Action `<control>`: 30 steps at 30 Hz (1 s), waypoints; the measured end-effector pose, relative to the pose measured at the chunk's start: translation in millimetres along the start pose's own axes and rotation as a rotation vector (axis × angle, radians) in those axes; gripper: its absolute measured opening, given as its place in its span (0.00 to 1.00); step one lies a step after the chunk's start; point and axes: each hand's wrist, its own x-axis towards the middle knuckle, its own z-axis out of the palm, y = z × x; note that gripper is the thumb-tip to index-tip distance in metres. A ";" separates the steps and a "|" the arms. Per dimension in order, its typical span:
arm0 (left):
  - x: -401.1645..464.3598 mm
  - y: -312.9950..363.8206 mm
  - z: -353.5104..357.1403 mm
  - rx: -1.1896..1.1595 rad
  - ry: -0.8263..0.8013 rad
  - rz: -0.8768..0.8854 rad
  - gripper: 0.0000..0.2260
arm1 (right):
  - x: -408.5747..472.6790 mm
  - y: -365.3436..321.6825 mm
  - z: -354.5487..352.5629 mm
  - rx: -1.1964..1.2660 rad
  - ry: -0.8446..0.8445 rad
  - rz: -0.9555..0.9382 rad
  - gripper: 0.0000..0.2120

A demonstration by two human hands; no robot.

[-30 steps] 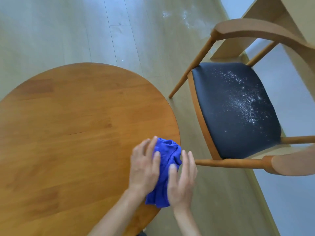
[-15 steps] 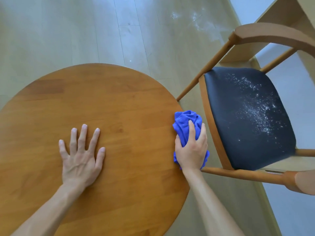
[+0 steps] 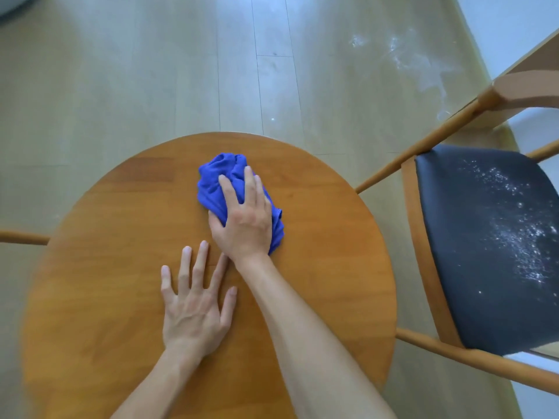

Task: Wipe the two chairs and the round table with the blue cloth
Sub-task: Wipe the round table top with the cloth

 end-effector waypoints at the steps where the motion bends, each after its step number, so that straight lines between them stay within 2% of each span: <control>1: -0.3 0.0 0.1 -0.001 -0.004 0.000 0.27 | -2.0 4.6 -4.1 0.037 -0.032 -0.081 0.25; 4: -1.2 -0.5 -0.3 0.005 -0.020 -0.008 0.28 | 0.3 49.7 -35.5 0.060 -0.161 -0.399 0.24; 6: -0.2 -0.7 -1.0 0.003 -0.028 -0.004 0.28 | 3.4 95.3 -62.9 -0.019 -0.202 -0.498 0.25; 7: -0.2 -1.2 -1.1 0.002 -0.028 -0.003 0.28 | 1.9 117.7 -75.7 -0.054 -0.182 -0.443 0.25; 9: -0.6 -1.0 -1.3 -0.001 -0.034 0.003 0.28 | -11.3 154.1 -97.6 -0.121 -0.071 -0.196 0.26; 12: -0.5 0.2 -3.0 -0.013 -0.038 0.001 0.27 | -36.2 172.8 -106.0 -0.211 0.106 0.149 0.26; 16: -0.4 1.2 -5.8 -0.045 -0.038 -0.013 0.27 | -49.5 118.8 -75.9 -0.185 0.309 0.538 0.24; 17: -0.7 0.8 -6.6 -0.048 -0.040 -0.013 0.27 | -54.1 99.7 -67.8 -0.166 0.323 0.569 0.25; 19: -0.8 0.8 -7.9 -0.052 -0.051 -0.011 0.27 | -76.2 68.8 -53.9 -0.184 0.274 0.474 0.26; 21: -0.1 1.0 -10.0 -0.065 -0.065 -0.011 0.27 | -110.9 50.1 -47.4 -0.213 0.163 0.287 0.26; 23: -0.3 0.1 -14.0 -0.100 -0.089 -0.008 0.27 | -145.3 42.0 -48.9 -0.198 0.067 0.185 0.26; 30: 3.0 -9.4 -32.6 -0.346 -0.215 -0.057 0.25 | -233.5 9.0 -73.0 -0.029 -0.086 0.223 0.30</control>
